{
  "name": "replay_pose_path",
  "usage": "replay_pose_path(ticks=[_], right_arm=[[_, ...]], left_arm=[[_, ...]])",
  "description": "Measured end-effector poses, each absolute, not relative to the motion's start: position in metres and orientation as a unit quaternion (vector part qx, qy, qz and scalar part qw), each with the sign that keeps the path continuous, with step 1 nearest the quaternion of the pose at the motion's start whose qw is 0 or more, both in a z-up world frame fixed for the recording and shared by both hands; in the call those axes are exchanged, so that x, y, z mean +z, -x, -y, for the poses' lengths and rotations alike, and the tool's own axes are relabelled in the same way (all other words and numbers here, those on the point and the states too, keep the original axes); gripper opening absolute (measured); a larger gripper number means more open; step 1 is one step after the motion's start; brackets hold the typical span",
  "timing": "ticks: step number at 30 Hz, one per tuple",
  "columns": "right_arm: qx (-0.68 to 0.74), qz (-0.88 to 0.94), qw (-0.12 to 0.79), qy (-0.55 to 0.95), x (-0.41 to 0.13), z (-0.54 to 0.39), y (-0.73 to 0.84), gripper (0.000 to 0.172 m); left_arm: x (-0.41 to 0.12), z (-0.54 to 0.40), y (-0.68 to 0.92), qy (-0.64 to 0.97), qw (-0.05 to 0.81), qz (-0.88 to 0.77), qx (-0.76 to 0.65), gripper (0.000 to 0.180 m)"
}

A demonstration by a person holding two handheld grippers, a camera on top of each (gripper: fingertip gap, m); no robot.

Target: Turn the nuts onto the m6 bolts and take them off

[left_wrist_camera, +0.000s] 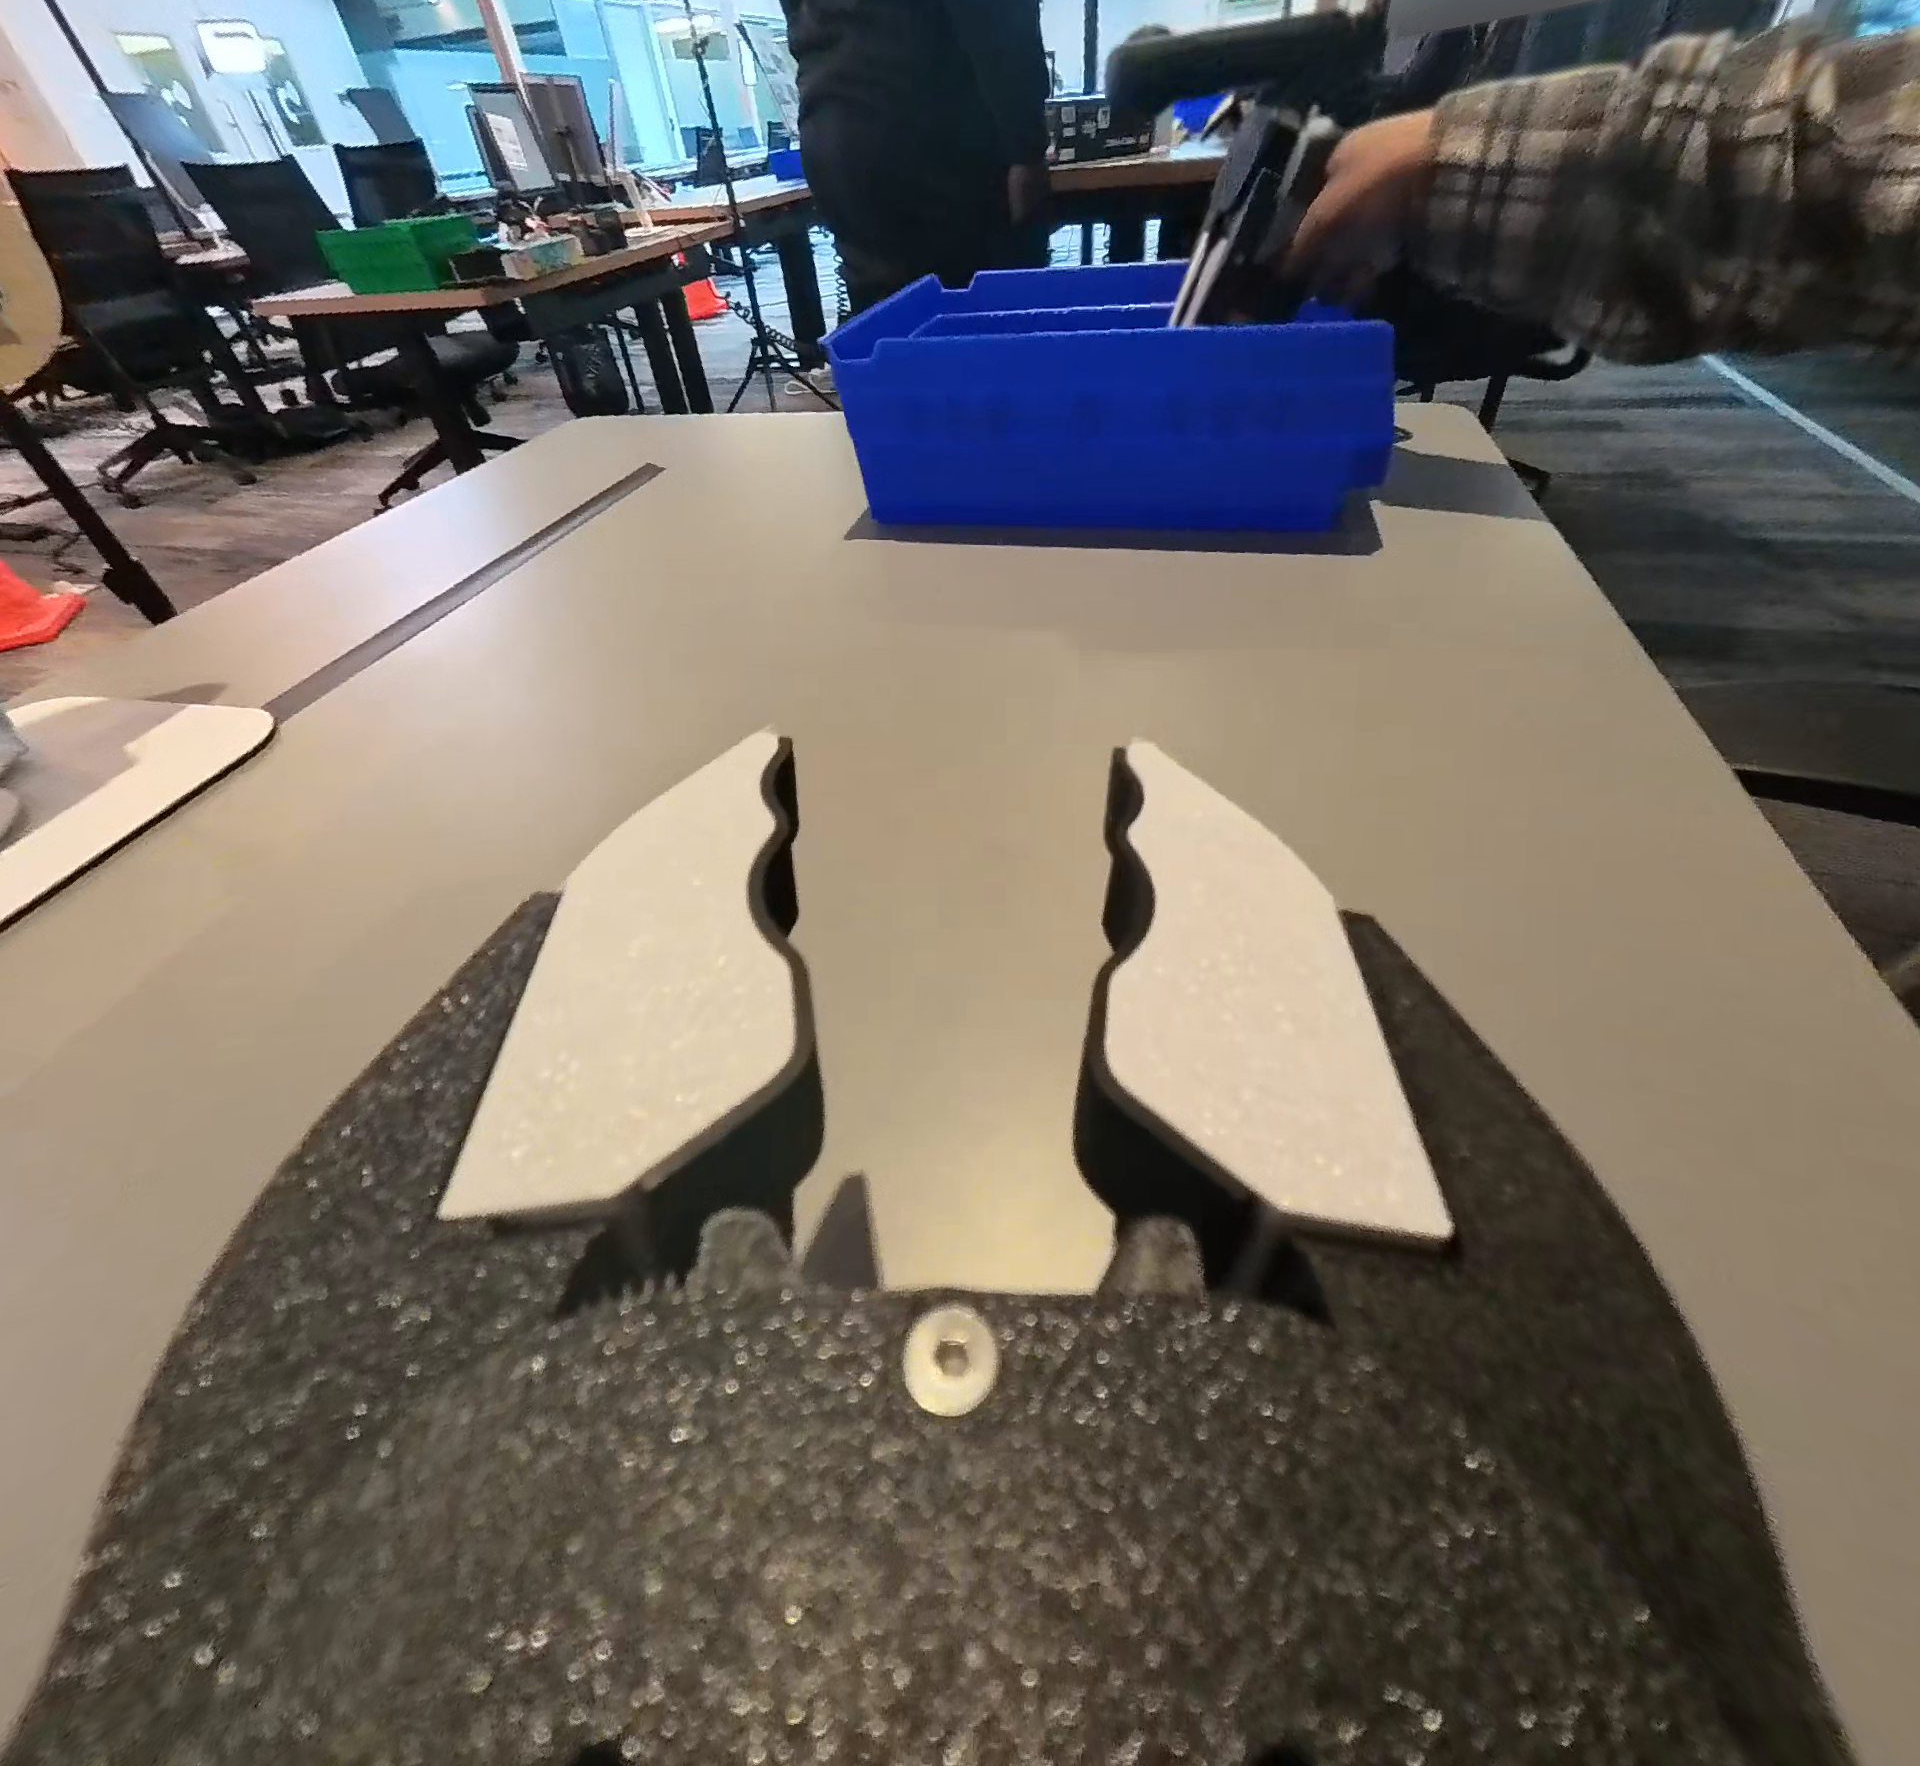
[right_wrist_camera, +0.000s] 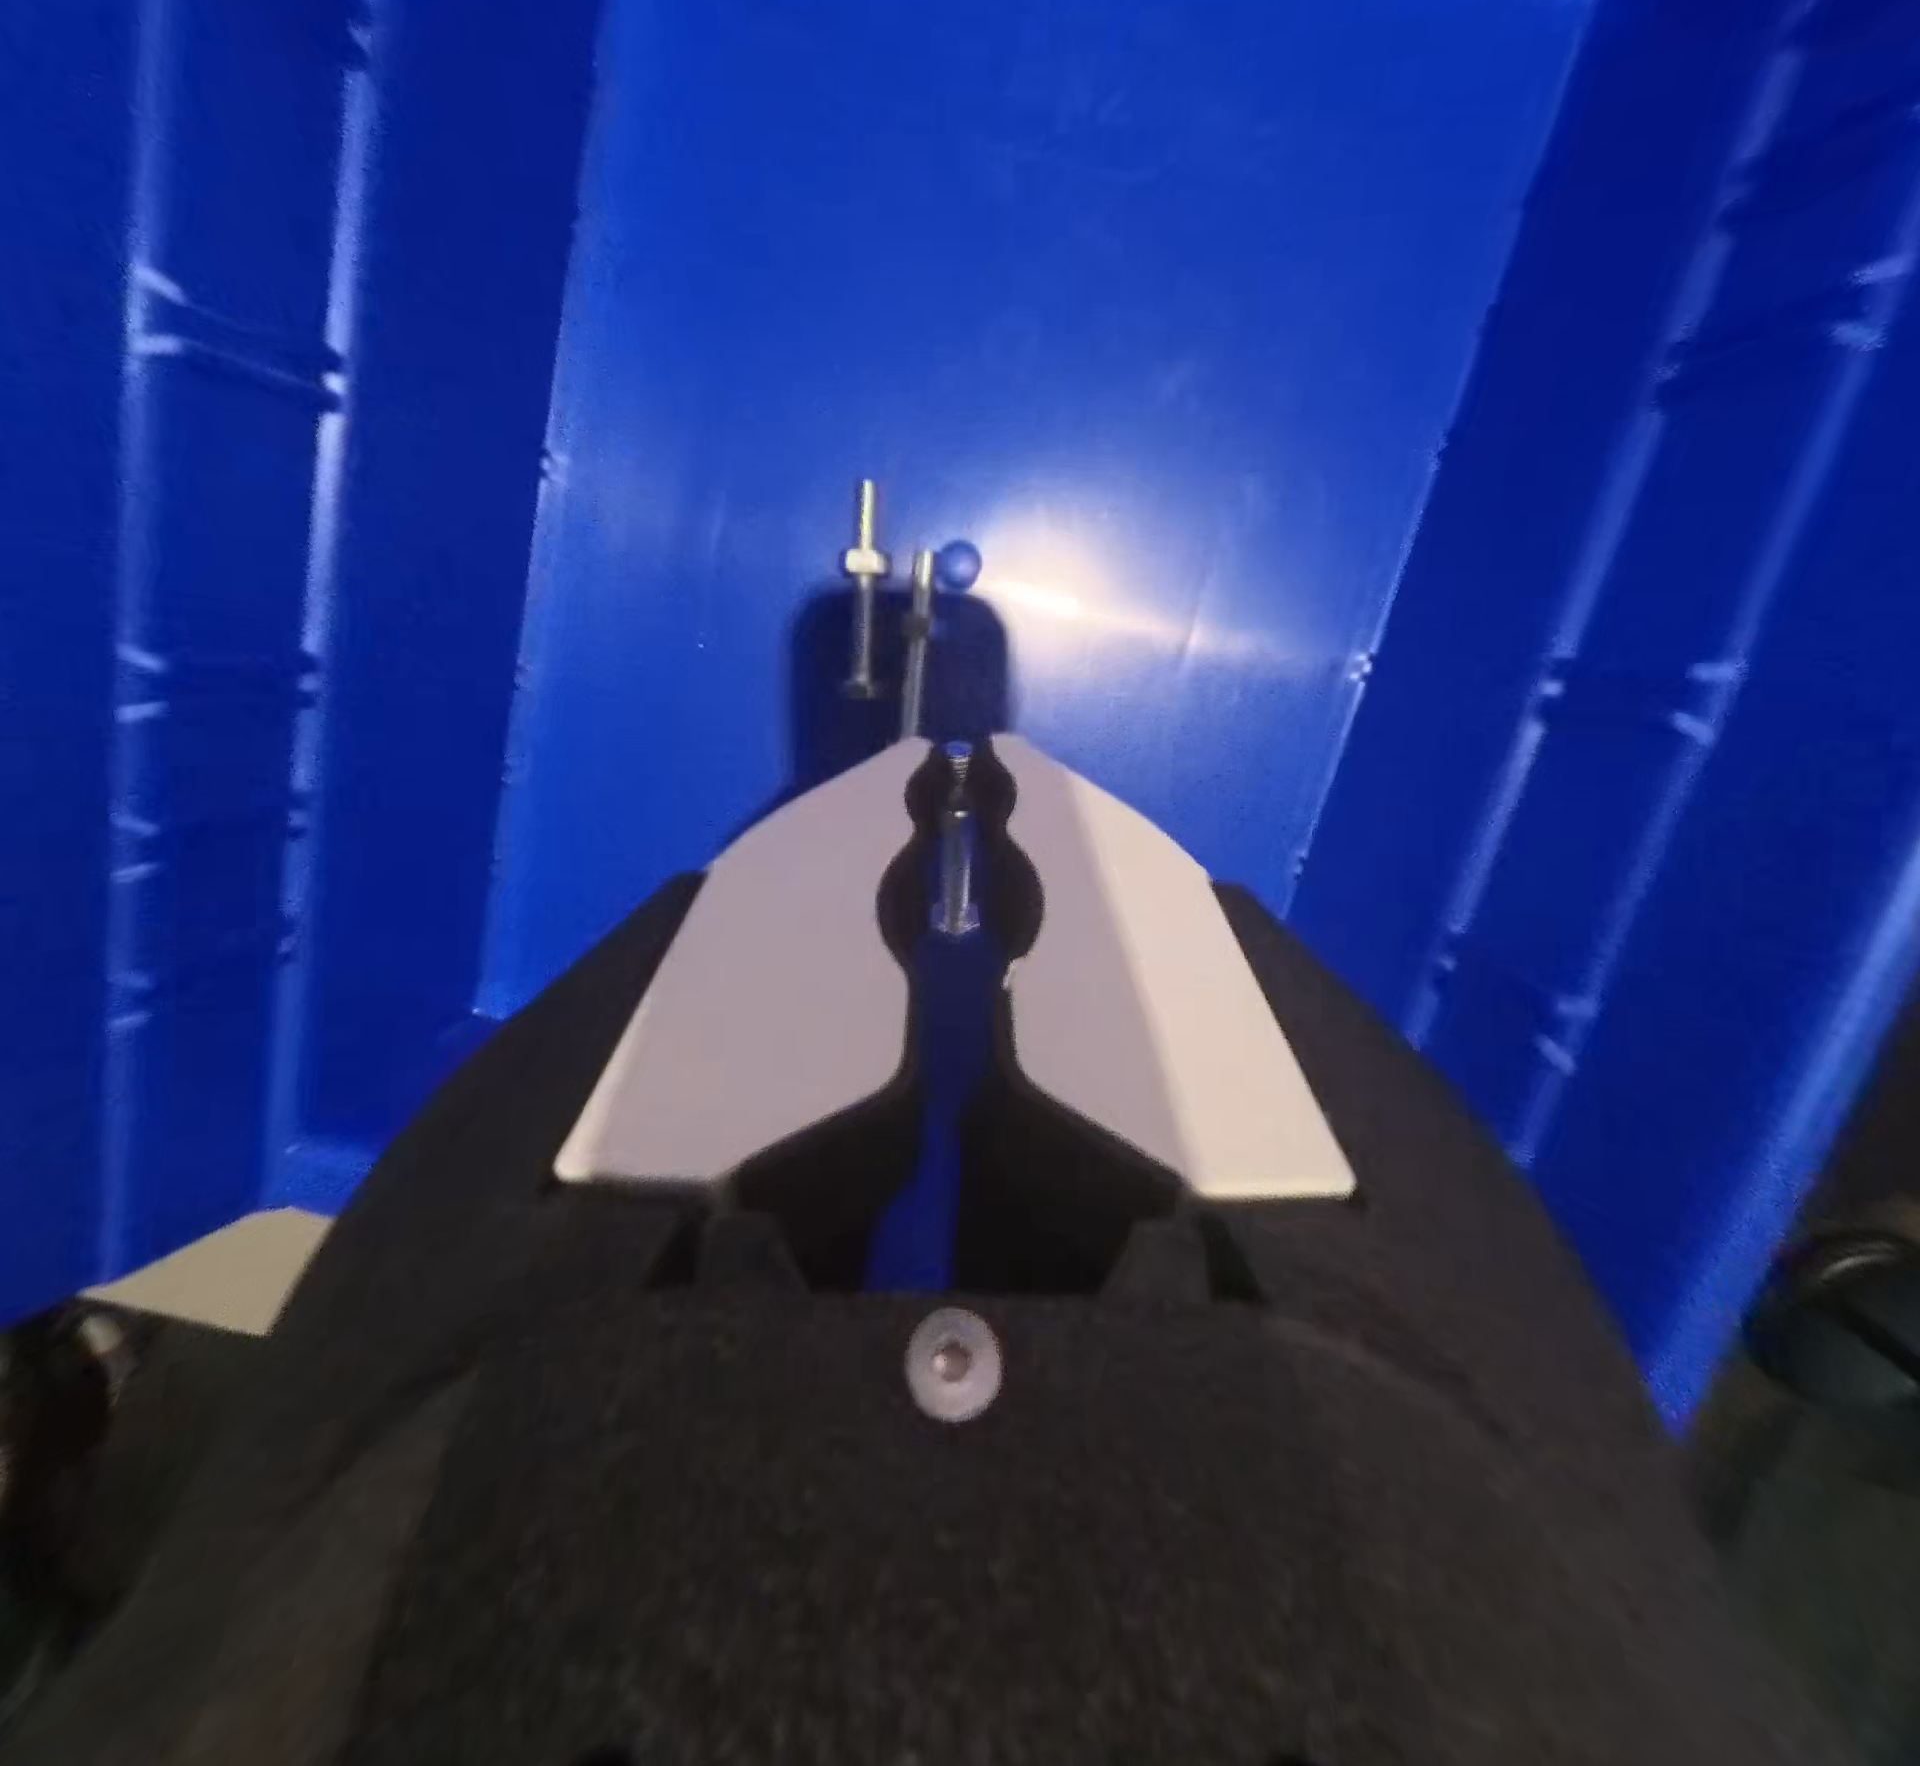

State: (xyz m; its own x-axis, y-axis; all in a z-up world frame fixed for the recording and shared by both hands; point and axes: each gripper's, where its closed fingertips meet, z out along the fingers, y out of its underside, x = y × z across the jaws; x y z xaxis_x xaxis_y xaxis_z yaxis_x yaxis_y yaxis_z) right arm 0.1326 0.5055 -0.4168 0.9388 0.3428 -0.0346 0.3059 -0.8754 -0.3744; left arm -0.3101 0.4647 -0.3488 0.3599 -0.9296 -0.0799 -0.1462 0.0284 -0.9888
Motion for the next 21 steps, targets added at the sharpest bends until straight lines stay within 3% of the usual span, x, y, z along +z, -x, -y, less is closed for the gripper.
replay_pose_path(ticks=[1,3,6,9,14,17,21], right_arm=[[0.052,0.174,0.177,0.967,-0.422,-0.506,-0.131,0.006],[0.054,0.185,0.175,0.966,-0.425,-0.51,-0.128,0.023],[0.04,0.201,0.236,0.95,-0.395,-0.525,-0.125,0.039],[0.061,0.2,0.363,0.908,-0.321,-0.545,-0.102,0.064],[0.084,0.238,0.601,0.758,-0.176,-0.549,-0.028,0.091],[0.112,0.254,0.666,0.692,-0.14,-0.537,0.025,0.092],[0.21,0.274,0.68,0.647,-0.155,-0.527,0.101,0.091]], left_arm=[[-0.349,-0.465,0.31,0.605,0.562,-0.445,-0.347,0.057],[-0.351,-0.466,0.311,0.607,0.561,-0.444,-0.346,0.056],[-0.351,-0.467,0.311,0.609,0.561,-0.442,-0.346,0.056],[-0.351,-0.468,0.312,0.61,0.56,-0.44,-0.349,0.056],[-0.351,-0.469,0.312,0.613,0.556,-0.436,-0.354,0.056],[-0.351,-0.47,0.313,0.614,0.557,-0.436,-0.351,0.056],[-0.352,-0.47,0.314,0.616,0.557,-0.435,-0.348,0.056]])
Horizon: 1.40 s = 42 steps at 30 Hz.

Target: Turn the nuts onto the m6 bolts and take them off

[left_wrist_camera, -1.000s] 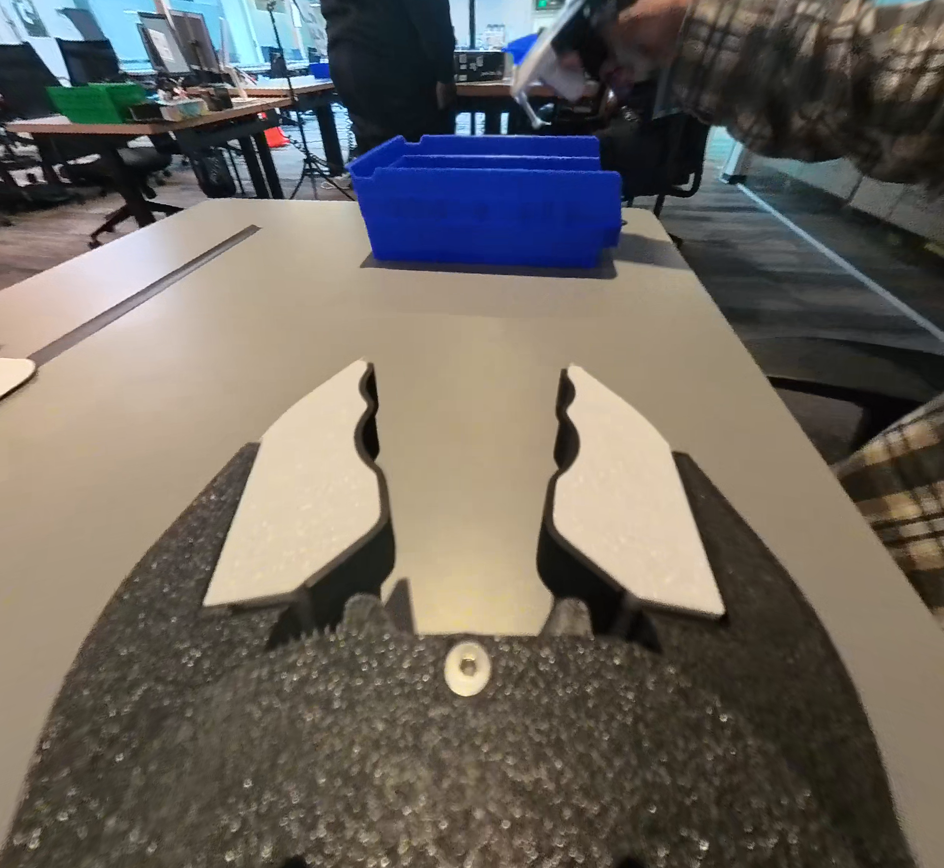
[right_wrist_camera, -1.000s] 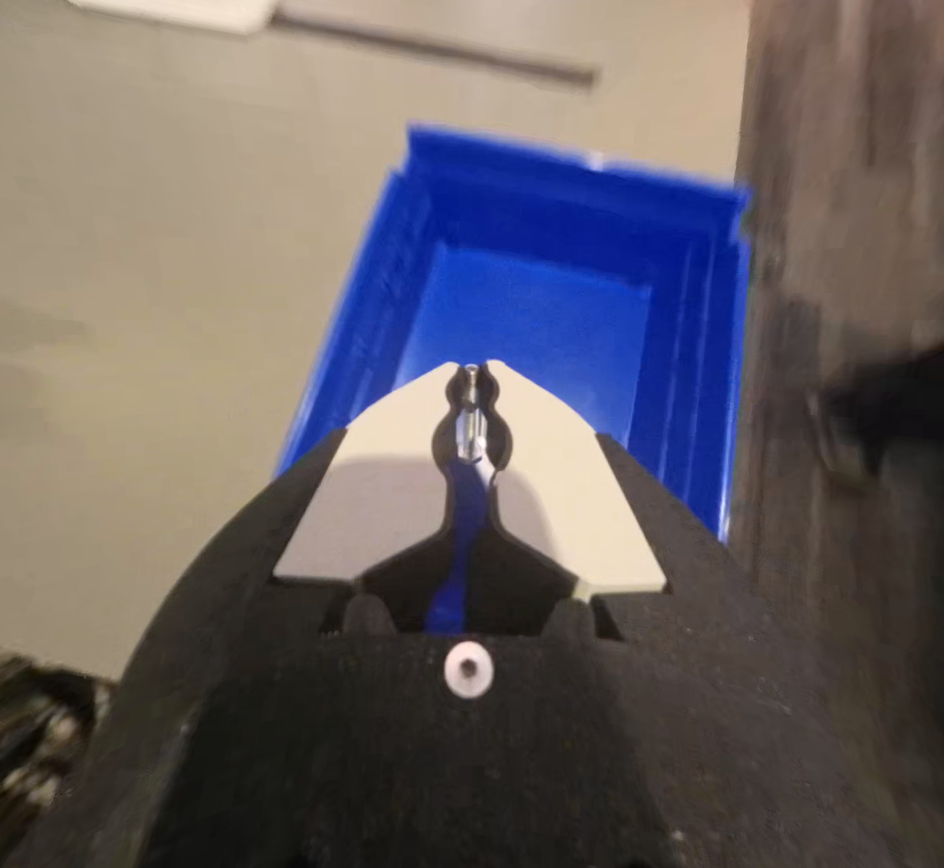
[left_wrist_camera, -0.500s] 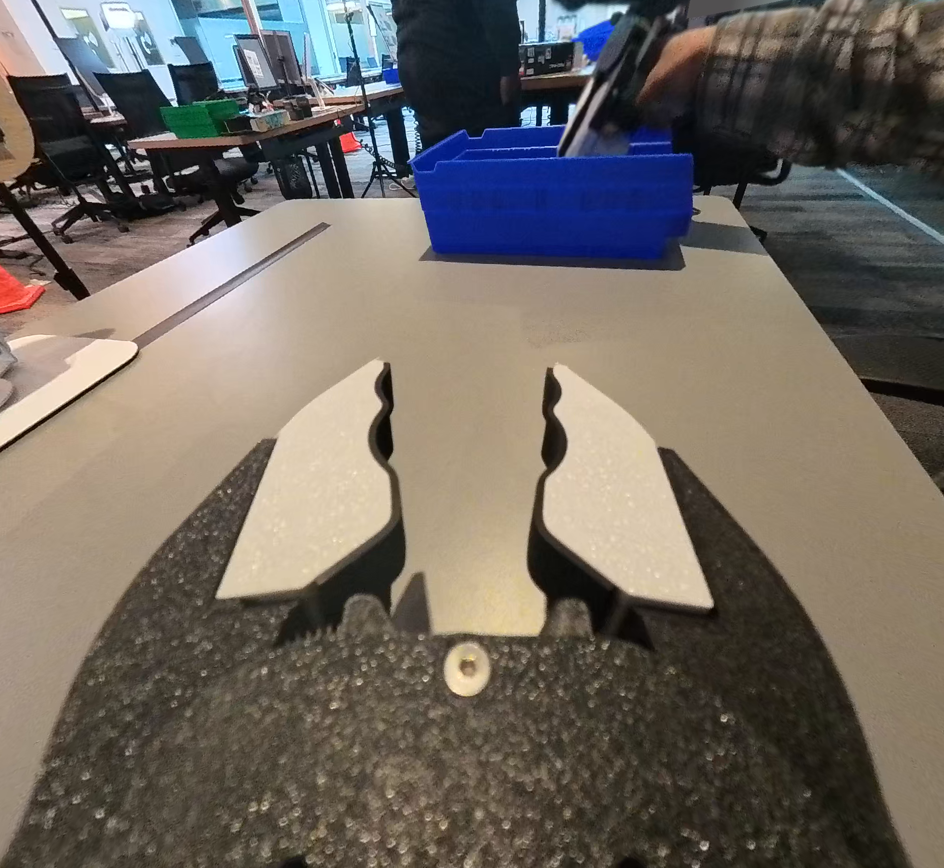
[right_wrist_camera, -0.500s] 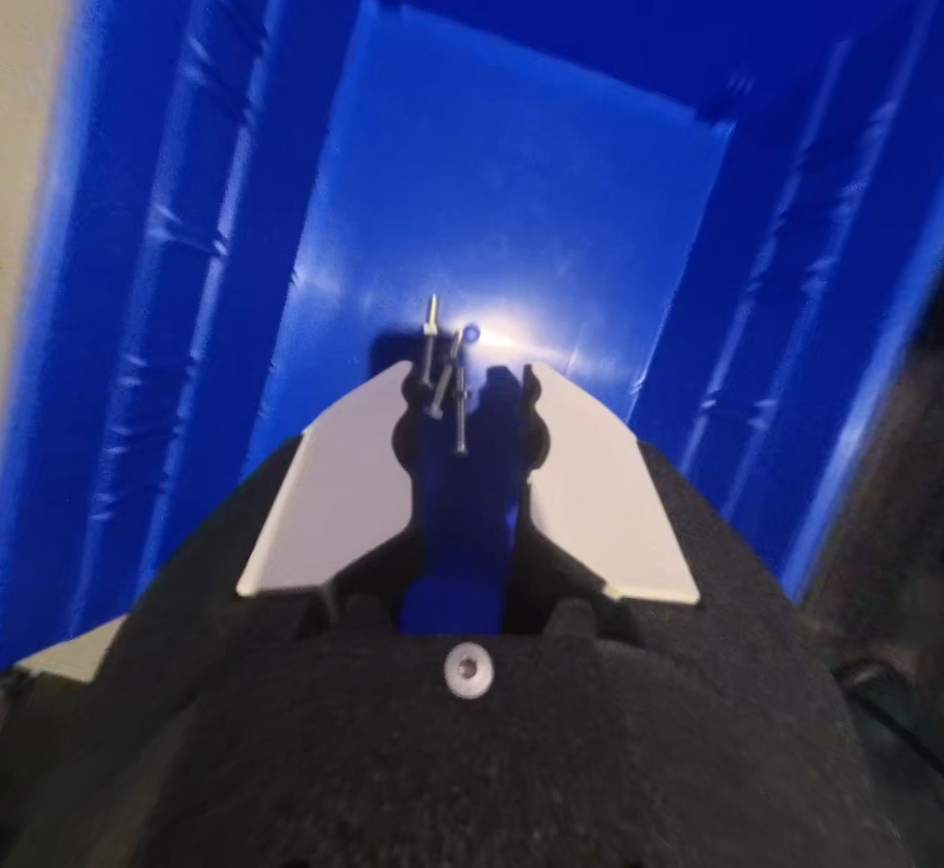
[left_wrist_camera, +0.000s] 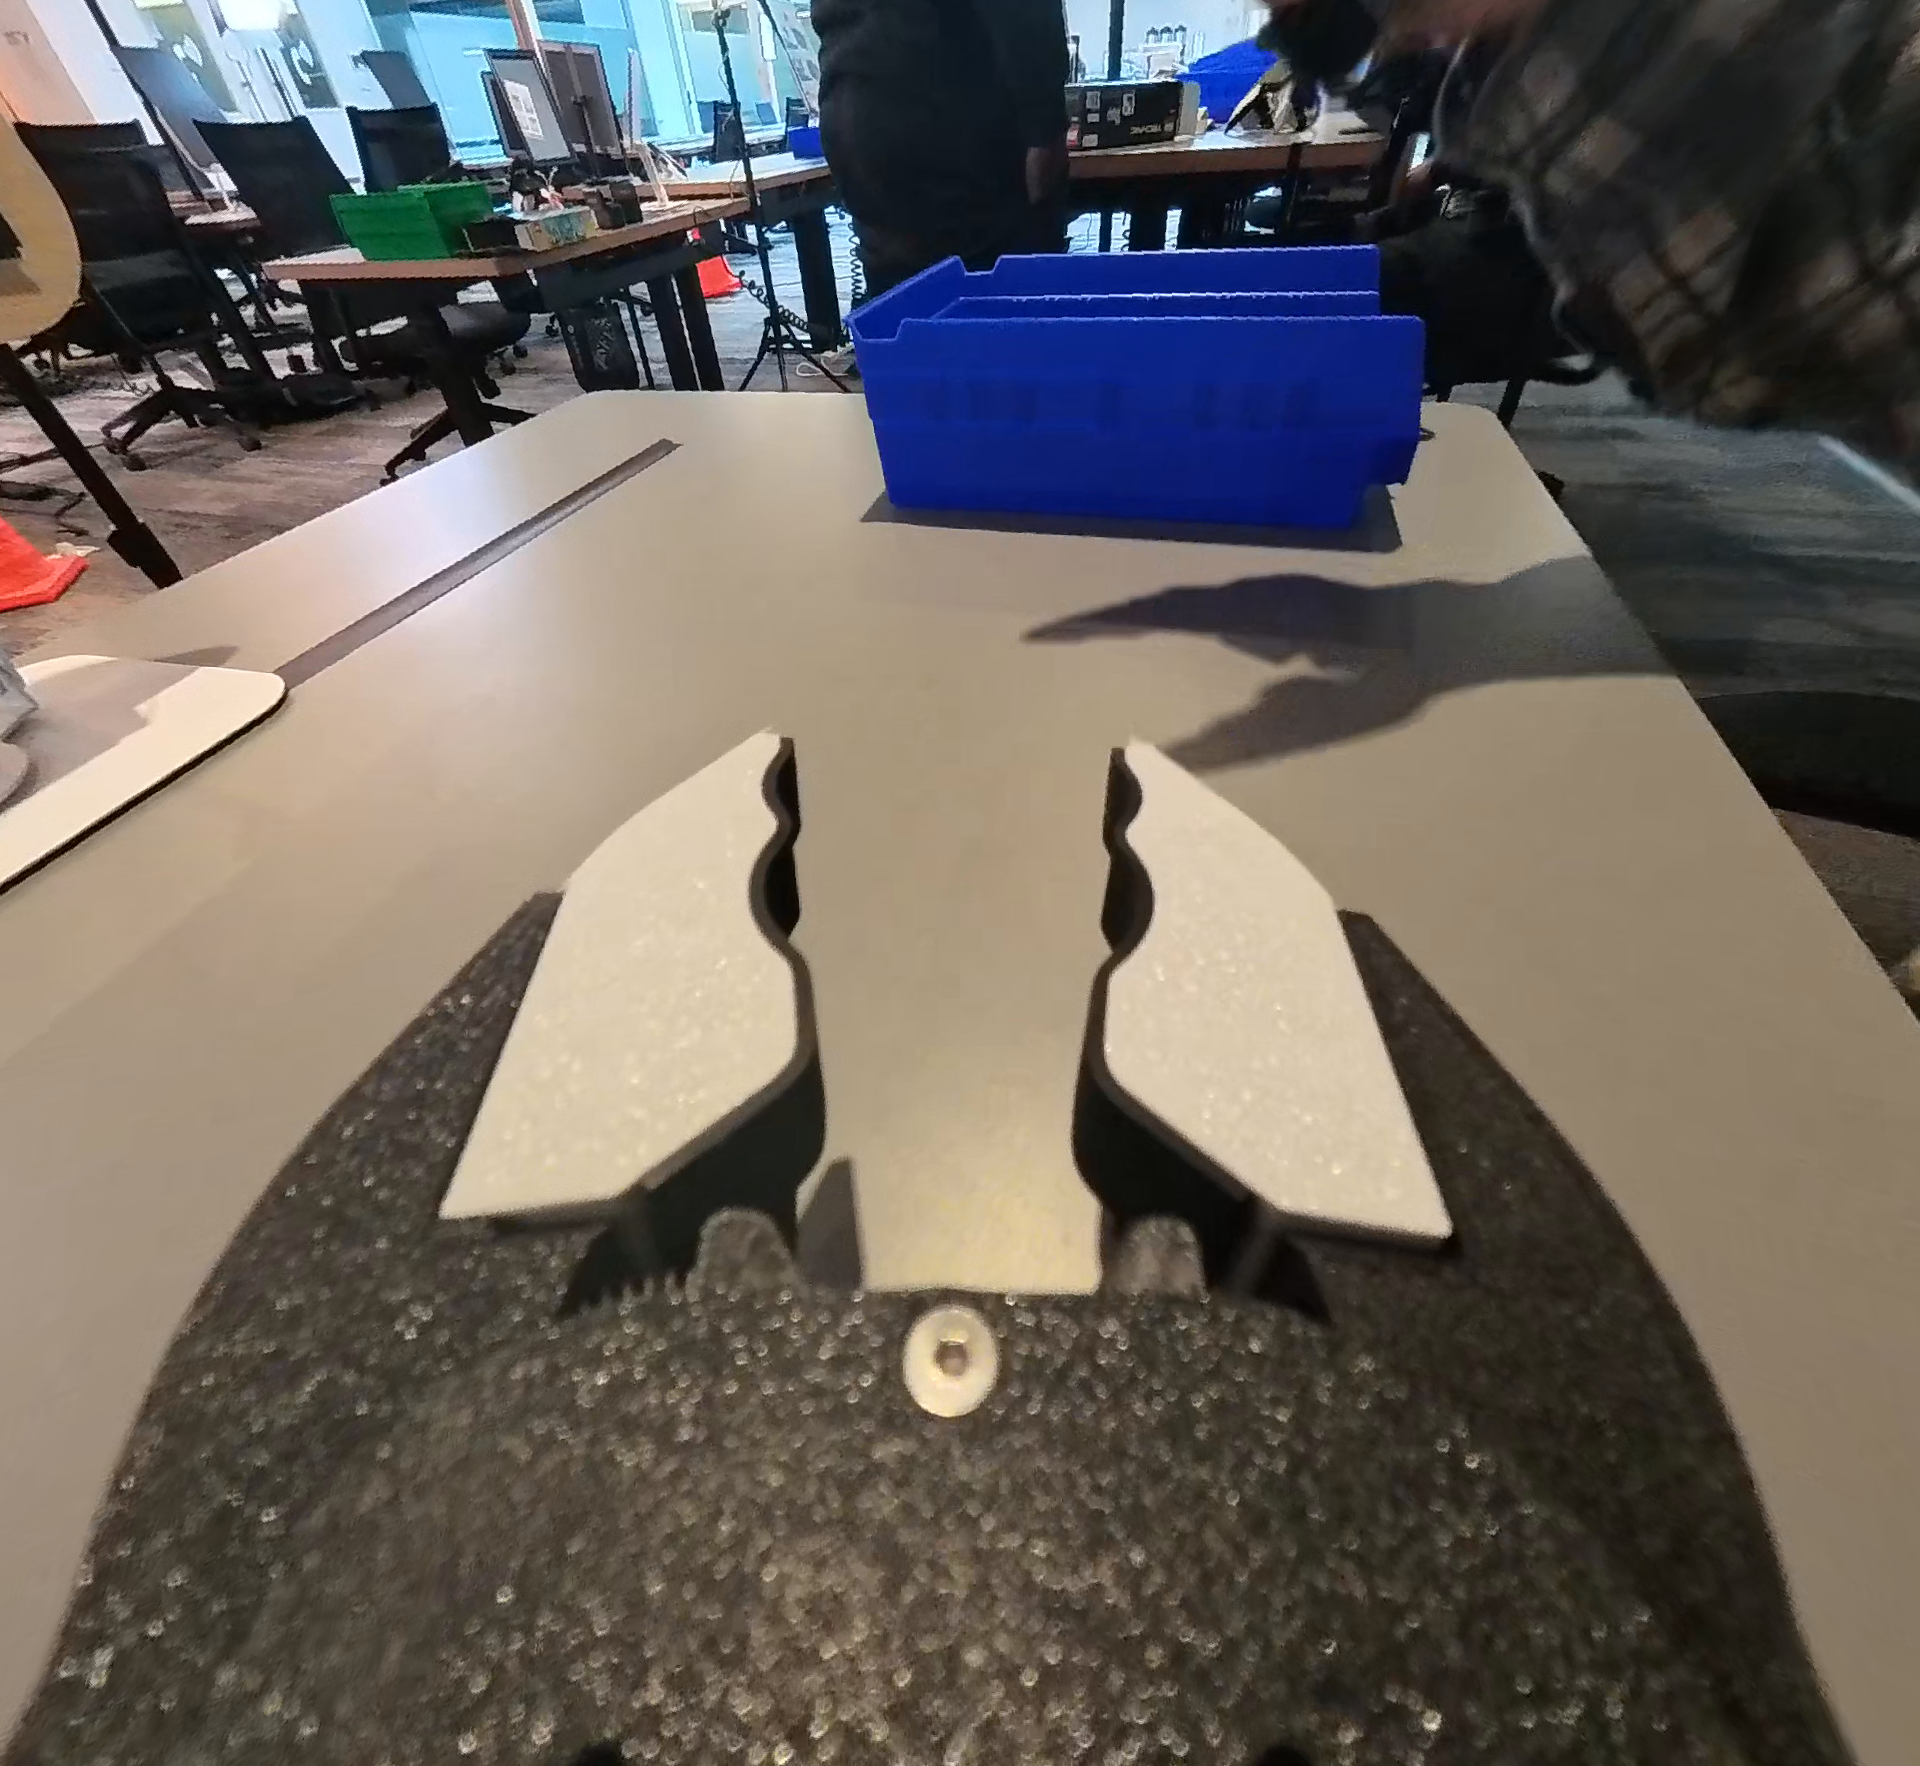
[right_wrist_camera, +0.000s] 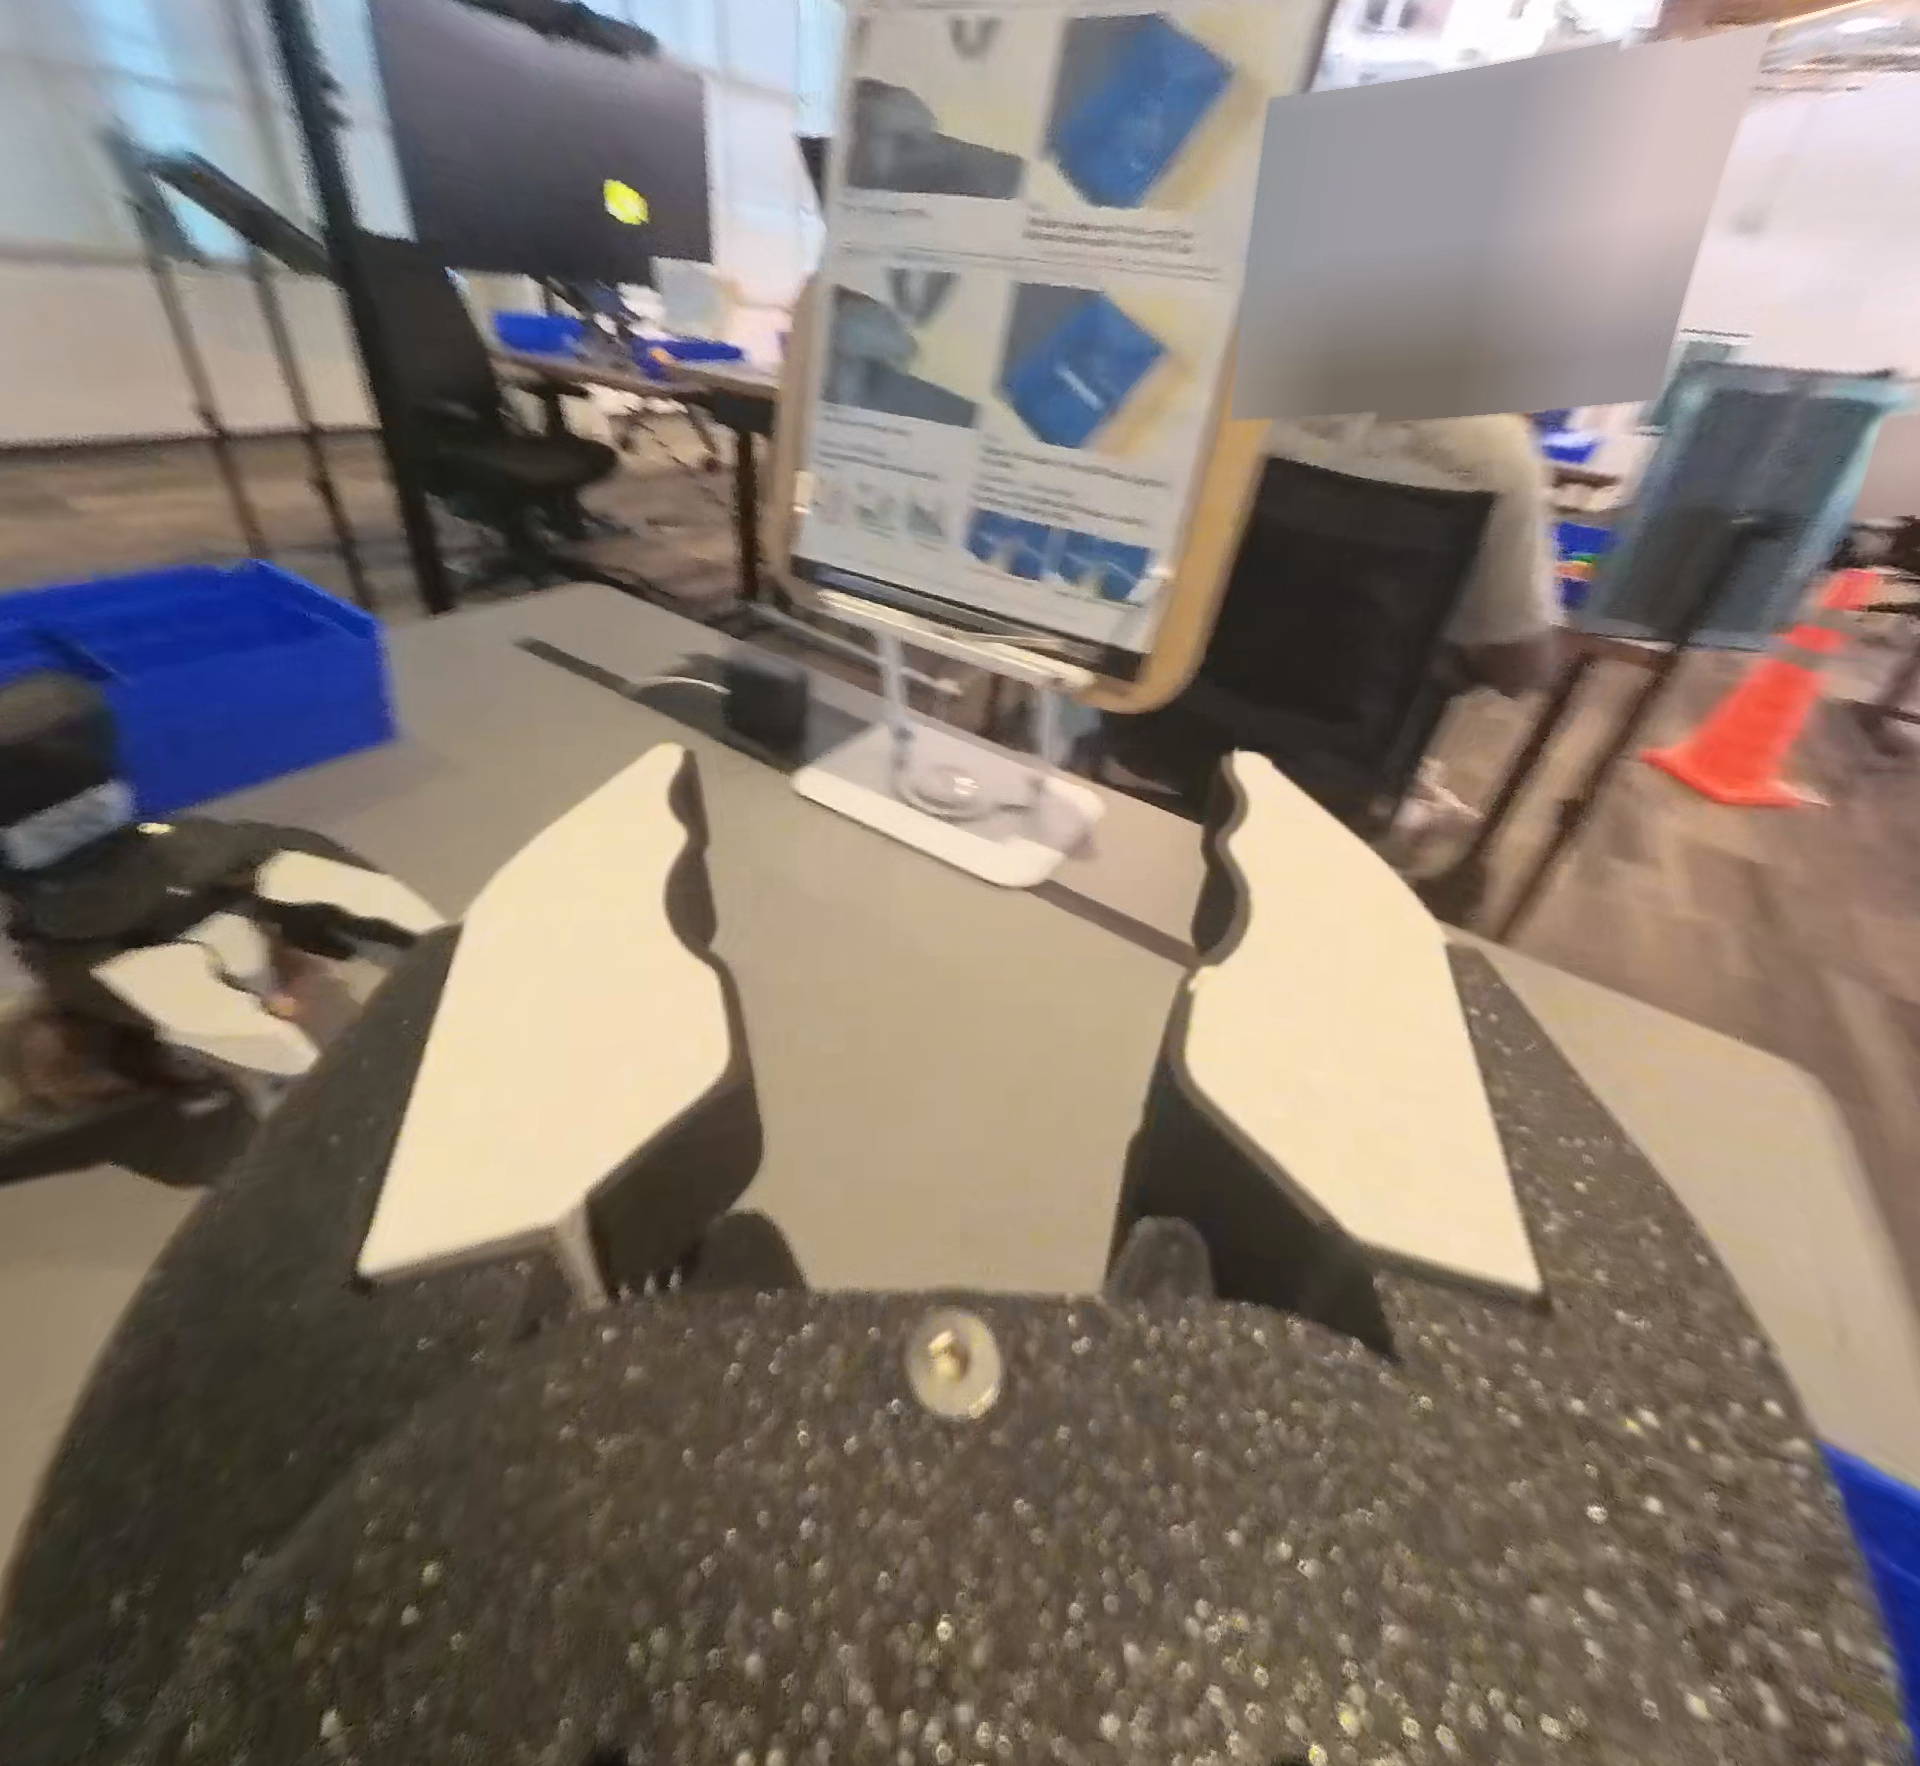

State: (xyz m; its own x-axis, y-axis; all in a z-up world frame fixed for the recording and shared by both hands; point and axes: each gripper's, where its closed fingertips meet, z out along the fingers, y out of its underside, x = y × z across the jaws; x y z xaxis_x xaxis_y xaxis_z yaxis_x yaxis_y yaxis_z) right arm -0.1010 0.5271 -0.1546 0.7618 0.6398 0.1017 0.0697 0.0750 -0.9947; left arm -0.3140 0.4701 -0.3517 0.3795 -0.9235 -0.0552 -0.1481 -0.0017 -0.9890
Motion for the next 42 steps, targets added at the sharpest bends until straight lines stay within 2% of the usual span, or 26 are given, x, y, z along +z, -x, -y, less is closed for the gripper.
replay_pose_path(ticks=[7,14,25,31,36,39,42], right_arm=[[0.314,0.279,0.646,0.637,-0.257,-0.539,0.194,0.09],[0.316,0.274,0.635,0.649,-0.337,-0.55,0.218,0.09],[0.336,0.311,0.607,0.65,-0.345,-0.536,0.242,0.086],[0.343,0.325,0.603,0.643,-0.343,-0.529,0.25,0.086],[0.337,0.341,0.592,0.648,-0.35,-0.525,0.258,0.088],[0.343,0.344,0.592,0.643,-0.348,-0.522,0.26,0.086],[0.354,0.344,0.588,0.641,-0.347,-0.52,0.262,0.086]], left_arm=[[-0.352,-0.471,0.315,0.618,0.555,-0.435,-0.348,0.056],[-0.353,-0.474,0.318,0.623,0.554,-0.429,-0.349,0.055],[-0.346,-0.485,0.33,0.647,0.549,-0.407,-0.338,0.055],[-0.278,-0.489,0.397,0.674,0.558,-0.368,-0.313,0.056],[-0.218,-0.488,0.516,0.726,0.57,-0.327,-0.201,0.056],[-0.212,-0.479,0.595,0.772,0.536,-0.314,-0.131,0.056],[-0.233,-0.46,0.67,0.823,0.462,-0.326,-0.059,0.056]])
